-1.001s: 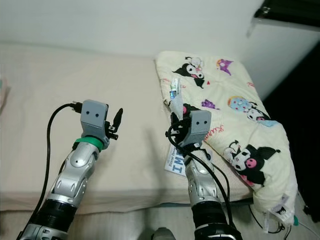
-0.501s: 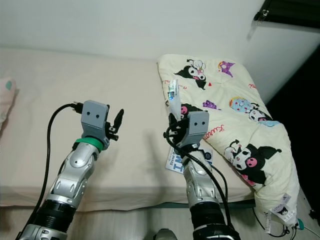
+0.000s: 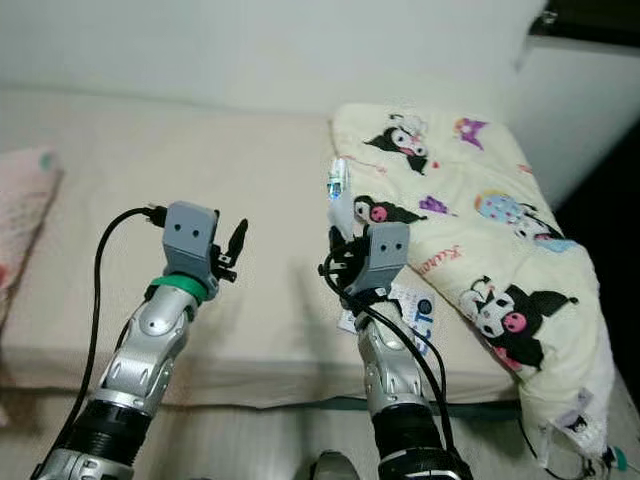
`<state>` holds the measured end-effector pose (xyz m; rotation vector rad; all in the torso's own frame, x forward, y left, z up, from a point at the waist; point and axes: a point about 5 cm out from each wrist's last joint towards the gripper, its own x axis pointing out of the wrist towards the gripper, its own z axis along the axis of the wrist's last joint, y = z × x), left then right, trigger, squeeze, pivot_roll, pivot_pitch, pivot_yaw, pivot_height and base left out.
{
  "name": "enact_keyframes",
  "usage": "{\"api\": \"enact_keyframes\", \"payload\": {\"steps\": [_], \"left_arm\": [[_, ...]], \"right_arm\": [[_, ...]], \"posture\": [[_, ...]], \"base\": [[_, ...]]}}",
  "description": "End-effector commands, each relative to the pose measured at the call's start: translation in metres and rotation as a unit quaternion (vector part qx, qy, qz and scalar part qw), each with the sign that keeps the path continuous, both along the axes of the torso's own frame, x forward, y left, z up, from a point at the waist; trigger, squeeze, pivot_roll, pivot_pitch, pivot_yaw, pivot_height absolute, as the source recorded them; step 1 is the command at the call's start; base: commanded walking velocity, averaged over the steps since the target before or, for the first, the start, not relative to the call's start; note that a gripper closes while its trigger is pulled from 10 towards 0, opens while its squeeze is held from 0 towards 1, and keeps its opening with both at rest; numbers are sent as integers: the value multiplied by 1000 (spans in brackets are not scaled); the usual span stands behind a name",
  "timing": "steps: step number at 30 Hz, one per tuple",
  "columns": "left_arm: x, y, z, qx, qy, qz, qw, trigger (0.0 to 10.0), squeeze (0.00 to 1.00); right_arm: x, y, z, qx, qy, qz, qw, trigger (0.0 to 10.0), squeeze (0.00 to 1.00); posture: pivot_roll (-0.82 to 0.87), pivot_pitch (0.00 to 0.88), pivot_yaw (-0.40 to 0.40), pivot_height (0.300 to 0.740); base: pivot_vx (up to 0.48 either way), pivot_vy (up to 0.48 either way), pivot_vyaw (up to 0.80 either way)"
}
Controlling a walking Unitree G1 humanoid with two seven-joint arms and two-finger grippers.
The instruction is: Clean up the room
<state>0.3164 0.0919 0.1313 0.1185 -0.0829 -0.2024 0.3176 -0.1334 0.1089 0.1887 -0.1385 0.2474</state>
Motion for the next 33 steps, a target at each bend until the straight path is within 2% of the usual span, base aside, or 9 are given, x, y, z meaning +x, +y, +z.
{"api": "enact_keyframes", "payload": {"steps": [1, 29, 33], "left_arm": [[-2, -2, -4, 2, 6, -4, 1000, 10000, 0], [-1, -1, -4, 5, 7, -4, 1000, 10000, 0], [-1, -1, -4, 5, 8, -4, 1000, 10000, 0]], "right_arm": [[-1, -5, -3, 9, 8, -10, 1000, 10000, 0], [-1, -3, -3, 19, 7, -6, 1000, 10000, 0], [-1, -3, -3, 21, 8, -3, 1000, 10000, 0]], "posture": [[35, 0, -34, 731], [38, 0, -28, 731], [37, 0, -28, 731]], "base": [[-307, 0, 0], [-372, 0, 0], [0, 0, 0]]}}
